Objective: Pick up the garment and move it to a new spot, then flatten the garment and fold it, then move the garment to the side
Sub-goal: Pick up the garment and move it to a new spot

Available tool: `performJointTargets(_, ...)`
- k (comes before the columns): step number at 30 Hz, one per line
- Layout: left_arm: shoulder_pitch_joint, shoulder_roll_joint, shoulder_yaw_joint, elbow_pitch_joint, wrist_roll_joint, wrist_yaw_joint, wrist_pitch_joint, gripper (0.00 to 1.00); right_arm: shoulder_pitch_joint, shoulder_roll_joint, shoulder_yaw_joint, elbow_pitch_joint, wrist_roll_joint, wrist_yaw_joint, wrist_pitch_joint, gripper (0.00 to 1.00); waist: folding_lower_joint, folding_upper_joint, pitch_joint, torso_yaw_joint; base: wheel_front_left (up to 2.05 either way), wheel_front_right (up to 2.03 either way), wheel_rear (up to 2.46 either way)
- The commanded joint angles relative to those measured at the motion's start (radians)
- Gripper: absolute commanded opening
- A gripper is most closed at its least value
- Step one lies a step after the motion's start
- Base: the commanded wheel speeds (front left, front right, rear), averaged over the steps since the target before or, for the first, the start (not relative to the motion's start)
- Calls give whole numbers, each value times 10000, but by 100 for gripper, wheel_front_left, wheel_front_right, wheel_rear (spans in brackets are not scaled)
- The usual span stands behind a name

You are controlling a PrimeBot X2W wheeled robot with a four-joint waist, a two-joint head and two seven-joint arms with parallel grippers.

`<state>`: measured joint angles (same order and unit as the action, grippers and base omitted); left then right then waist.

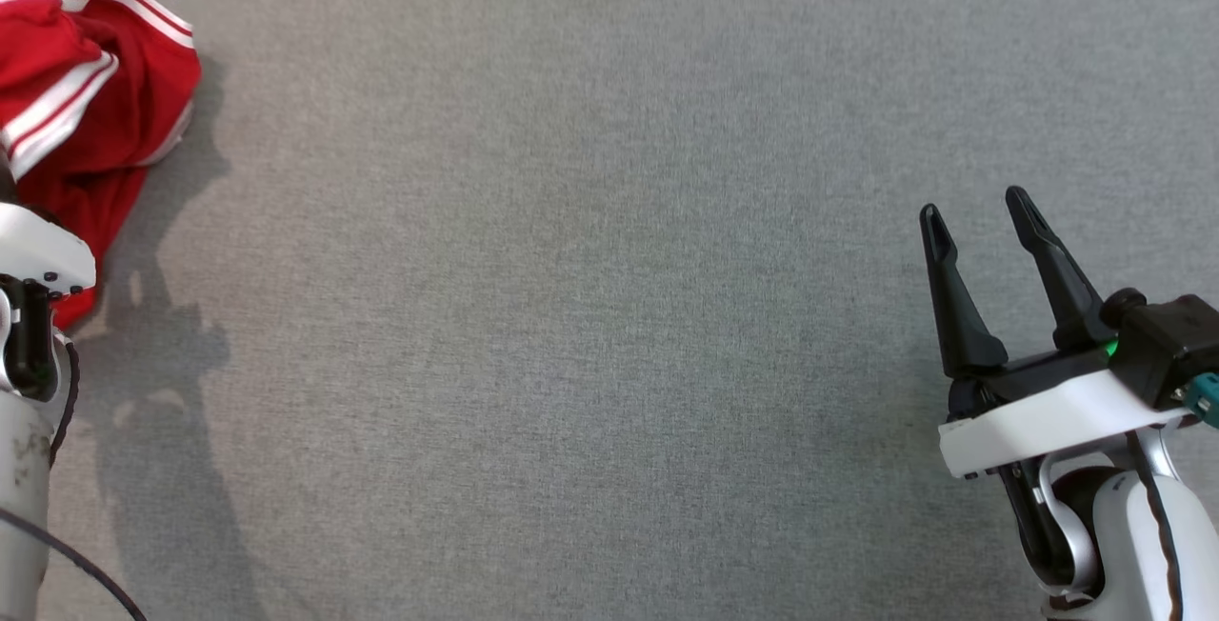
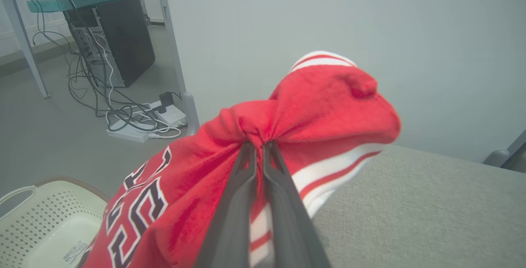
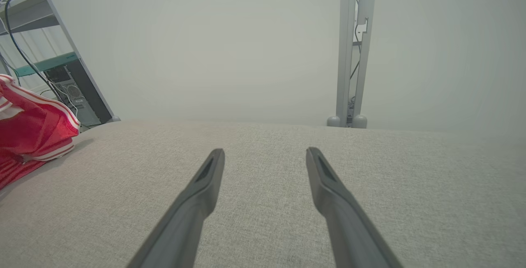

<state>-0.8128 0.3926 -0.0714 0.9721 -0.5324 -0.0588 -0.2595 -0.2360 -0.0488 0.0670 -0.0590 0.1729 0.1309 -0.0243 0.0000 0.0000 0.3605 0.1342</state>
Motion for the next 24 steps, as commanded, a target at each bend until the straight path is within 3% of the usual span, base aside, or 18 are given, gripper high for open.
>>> performJointTargets(1, 484, 26, 212, -726, 206, 178, -46, 0, 158, -42, -59, 28, 57, -3, -88, 100, 0, 0, -395, 15, 0, 0, 0)
performJointTargets(8, 2949, -589, 792, -4465, 911, 872, -54, 0, 658, -42, -210, 114, 248, -3, -184, 100, 0, 0, -1264, -212, 0, 0, 0)
performJointTargets(13, 5318, -1052, 490, -7551, 1272, 1481, 252, 0, 962, -41, -216, 86, 360, -3, -192, 100, 0, 0, -1577, -795, 0, 0, 0)
performJointTargets(19, 6376, -1390, -279, -9326, 1602, 1761, 957, 0, 951, -41, -161, 67, 357, -3, -278, 100, 0, 0, -1502, -1728, 0, 0, 0)
performJointTargets(24, 6103, -1540, -1032, -9393, 1803, 1481, 1343, 0, 840, -39, -118, 19, 281, -3, -357, 100, 0, 0, -1325, -2776, 0, 0, 0)
